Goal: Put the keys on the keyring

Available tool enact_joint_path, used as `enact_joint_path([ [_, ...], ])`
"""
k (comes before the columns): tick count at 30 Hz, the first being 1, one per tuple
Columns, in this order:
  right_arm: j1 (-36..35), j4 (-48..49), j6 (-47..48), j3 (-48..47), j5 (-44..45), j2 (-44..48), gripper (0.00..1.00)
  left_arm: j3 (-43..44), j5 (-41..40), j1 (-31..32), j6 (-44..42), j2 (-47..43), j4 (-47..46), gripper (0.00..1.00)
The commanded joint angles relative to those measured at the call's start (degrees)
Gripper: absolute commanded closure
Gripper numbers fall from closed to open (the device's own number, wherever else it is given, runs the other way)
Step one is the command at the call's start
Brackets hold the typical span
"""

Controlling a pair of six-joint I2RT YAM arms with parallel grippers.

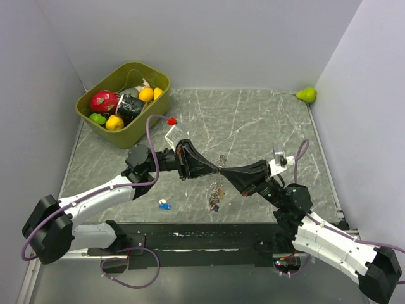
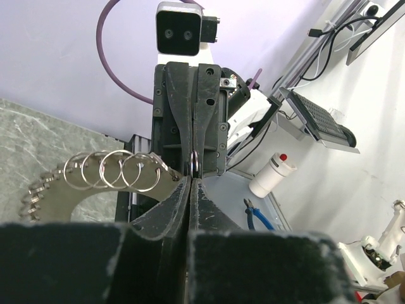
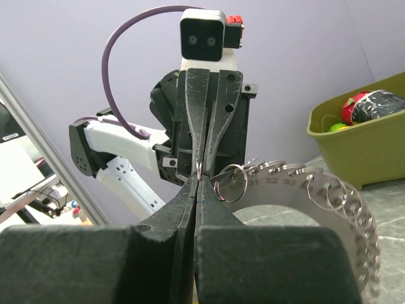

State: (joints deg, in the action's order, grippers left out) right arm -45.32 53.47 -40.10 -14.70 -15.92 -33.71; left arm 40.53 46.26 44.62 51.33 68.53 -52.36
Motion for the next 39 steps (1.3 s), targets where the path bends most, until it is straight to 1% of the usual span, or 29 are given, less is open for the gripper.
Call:
enact_joint_path([
  [1, 0.23, 4.36, -0.16, -0.51, 0.37, -0.12, 1.00, 2.80, 0.59, 1.17, -1.32, -0.15, -1.61, 0.94],
  [6, 0.23, 4.45, -0.42, -0.60, -0.25, -1.26, 1.00, 3.15, 0.50, 1.52, -1.24, -0.07, -1.78, 0.95],
  [8, 0.23, 4.36, -0.51, -0.51, -0.34, -1.44, 1.00, 3.15, 0.58, 1.61, -1.41, -0.07, -1.52, 0.99],
  [13, 0.23, 4.45, -0.68, -0.33, -0.07, -1.97, 1.00, 3.15, 0.06, 1.87, -2.37, -0.68, -0.56, 0.99],
  [16, 0.23, 3.04, -0.33, -0.68, 0.01, -1.71, 1.00, 3.06, -1.08, 1.87, -4.30, -2.08, 1.99, 0.99],
  [18, 0.23, 2.60, -0.25, -0.60, 0.45, -1.79, 1.00, 3.15, -2.05, 1.96, -7.19, -3.48, 6.27, 0.99],
  [19, 0.23, 2.69, -0.51, -0.42, 0.54, -1.88, 0.91, 3.23, -3.10, 1.96, -8.17, -3.93, 8.22, 0.99],
  [20, 0.23, 2.69, -0.51, -0.33, 0.63, -1.88, 0.88, 3.76, -3.71, 1.96, -9.22, -4.37, 10.15, 0.99],
  [21, 0.15, 2.34, -0.42, -0.33, 0.63, -1.88, 0.85, 4.02, -4.24, 1.96, -11.58, -5.42, 14.43, 0.99],
  [22, 0.14, 2.16, -0.42, -0.42, 0.63, -1.88, 0.78, 4.46, -5.55, 1.96, -12.82, -5.86, 16.83, 0.99],
  [23, 0.23, 1.90, -0.42, -0.42, 0.63, -1.88, 0.75, 5.25, -6.26, 1.96, -14.14, -6.21, 18.94, 0.99],
  [24, 0.23, 1.64, -0.42, -0.42, 0.63, -1.88, 0.73, 5.69, -6.62, 1.96, -16.59, -6.91, 23.48, 0.99],
  [26, 0.32, 1.90, -0.42, -0.42, 0.45, -2.06, 0.71, 6.66, -7.41, 1.96, -18.36, -7.45, 26.24, 0.99],
  [27, 0.23, 1.81, -0.42, -0.51, 0.37, -2.23, 0.68, 6.84, -7.59, 1.96, -19.42, -7.97, 27.39, 0.99],
  [28, 0.23, 1.38, -0.33, -0.77, 0.19, -2.23, 0.63, 7.19, -7.68, 1.96, -20.04, -8.24, 29.75, 0.99],
  [30, 0.23, 0.32, -0.07, -1.03, 0.19, -1.97, 0.58, 8.50, -8.29, 1.96, -22.40, -8.85, 32.48, 0.99],
  [31, 0.23, -0.21, 0.19, -1.12, 0.19, -1.88, 0.54, 9.03, -8.55, 1.96, -23.46, -9.03, 35.80, 0.99],
  [34, 0.15, -1.35, 0.72, -1.56, 0.02, -1.44, 0.50, 10.62, -9.43, 1.96, -26.63, -9.82, 39.78, 0.99],
  [39, 0.23, -5.92, 2.56, -3.84, -3.23, -2.50, 0.47, 12.90, -9.70, 1.96, -31.55, -10.87, 47.42, 0.99],
])
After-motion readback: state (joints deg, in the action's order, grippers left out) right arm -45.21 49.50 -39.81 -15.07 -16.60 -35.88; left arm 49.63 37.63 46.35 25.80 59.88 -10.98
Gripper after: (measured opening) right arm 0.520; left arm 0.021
